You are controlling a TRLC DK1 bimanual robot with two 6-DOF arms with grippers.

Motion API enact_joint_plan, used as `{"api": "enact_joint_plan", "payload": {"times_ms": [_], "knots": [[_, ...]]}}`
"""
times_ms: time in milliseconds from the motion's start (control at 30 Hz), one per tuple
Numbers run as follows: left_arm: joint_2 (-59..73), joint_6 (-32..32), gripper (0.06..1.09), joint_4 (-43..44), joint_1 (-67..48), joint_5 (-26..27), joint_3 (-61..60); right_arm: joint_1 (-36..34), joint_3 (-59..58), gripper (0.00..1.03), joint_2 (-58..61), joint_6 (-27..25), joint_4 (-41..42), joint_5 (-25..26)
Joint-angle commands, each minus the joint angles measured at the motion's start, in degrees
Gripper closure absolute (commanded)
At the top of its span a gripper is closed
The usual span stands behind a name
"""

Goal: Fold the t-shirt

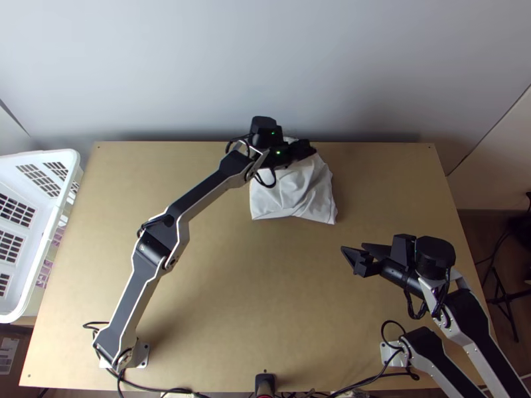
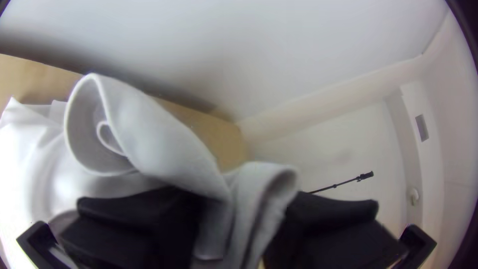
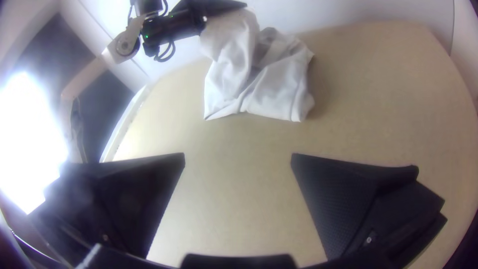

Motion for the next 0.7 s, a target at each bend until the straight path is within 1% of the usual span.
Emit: {"api": "enact_joint_plan", "payload": {"times_ms": [0,200,267,300,333,433,500,600,667], "knots": [[-0.5,-3.1,0.1,2.3,-2.5,0.2,0.2,0.6,-0.7,0.04,-0.2,0.2,0.7,0.0],[-0.6,-2.2,0.1,-1.6,-3.1,0.4,1.5,2.0,-1.2,0.04,-0.1,0.5,1.7,0.0],[-0.5,-2.5,0.1,-2.0,-3.4,-0.5,2.4,2.5,-1.2,0.04,-0.2,0.8,1.9,0.0],[-0.5,-3.1,0.1,-2.0,-3.5,-1.8,2.9,2.8,-1.3,0.04,-0.2,0.9,1.9,0.0],[-0.5,-4.9,0.1,-1.8,-3.6,-3.3,3.3,3.2,-1.2,0.04,-0.1,0.9,2.0,0.0],[-0.5,-12.6,0.1,1.2,-3.7,-3.7,3.3,3.7,-1.4,0.04,-0.1,1.2,2.6,0.0],[-0.4,-15.9,0.1,2.2,-5.0,-3.7,3.0,3.9,-1.6,0.04,-0.2,1.2,2.6,0.0],[0.4,-23.9,0.1,5.5,-5.9,-5.3,2.1,4.5,-1.6,0.04,-0.3,1.2,2.6,0.0],[0.7,-25.4,0.1,8.0,-6.2,-8.0,2.1,4.7,-1.8,0.04,-0.3,1.2,2.6,0.0]]}}
